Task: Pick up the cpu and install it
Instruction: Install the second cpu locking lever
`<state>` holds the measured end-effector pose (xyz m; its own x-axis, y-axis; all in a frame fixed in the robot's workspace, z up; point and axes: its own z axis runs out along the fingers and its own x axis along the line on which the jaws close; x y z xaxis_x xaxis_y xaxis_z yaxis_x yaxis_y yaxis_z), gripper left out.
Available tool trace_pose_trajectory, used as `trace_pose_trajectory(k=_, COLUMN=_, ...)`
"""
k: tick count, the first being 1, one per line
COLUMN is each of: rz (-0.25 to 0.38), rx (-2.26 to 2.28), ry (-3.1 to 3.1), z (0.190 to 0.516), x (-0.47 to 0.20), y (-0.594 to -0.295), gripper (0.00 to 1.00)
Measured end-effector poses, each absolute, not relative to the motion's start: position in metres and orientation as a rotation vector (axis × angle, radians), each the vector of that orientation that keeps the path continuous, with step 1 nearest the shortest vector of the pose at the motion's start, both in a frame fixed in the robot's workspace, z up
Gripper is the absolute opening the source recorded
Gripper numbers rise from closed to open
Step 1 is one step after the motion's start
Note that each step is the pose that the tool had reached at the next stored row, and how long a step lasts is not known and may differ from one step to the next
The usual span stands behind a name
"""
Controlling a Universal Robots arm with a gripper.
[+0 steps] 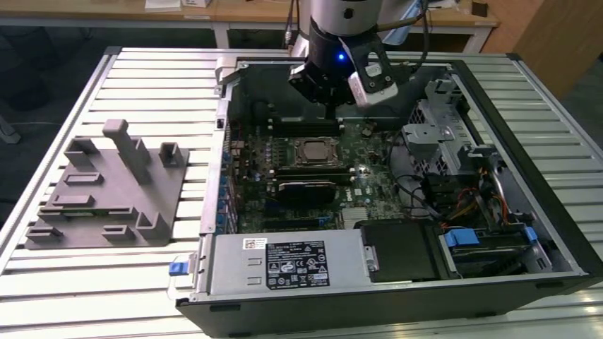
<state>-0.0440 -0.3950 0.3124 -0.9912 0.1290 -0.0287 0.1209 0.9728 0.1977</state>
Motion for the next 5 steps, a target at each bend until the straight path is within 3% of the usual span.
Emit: trace_pose_trajectory(k=5, rz=0.303, rx=0.195, ry=3.079, z=0.3124, x=-0.0440, y=-0.3950, gripper=0.11)
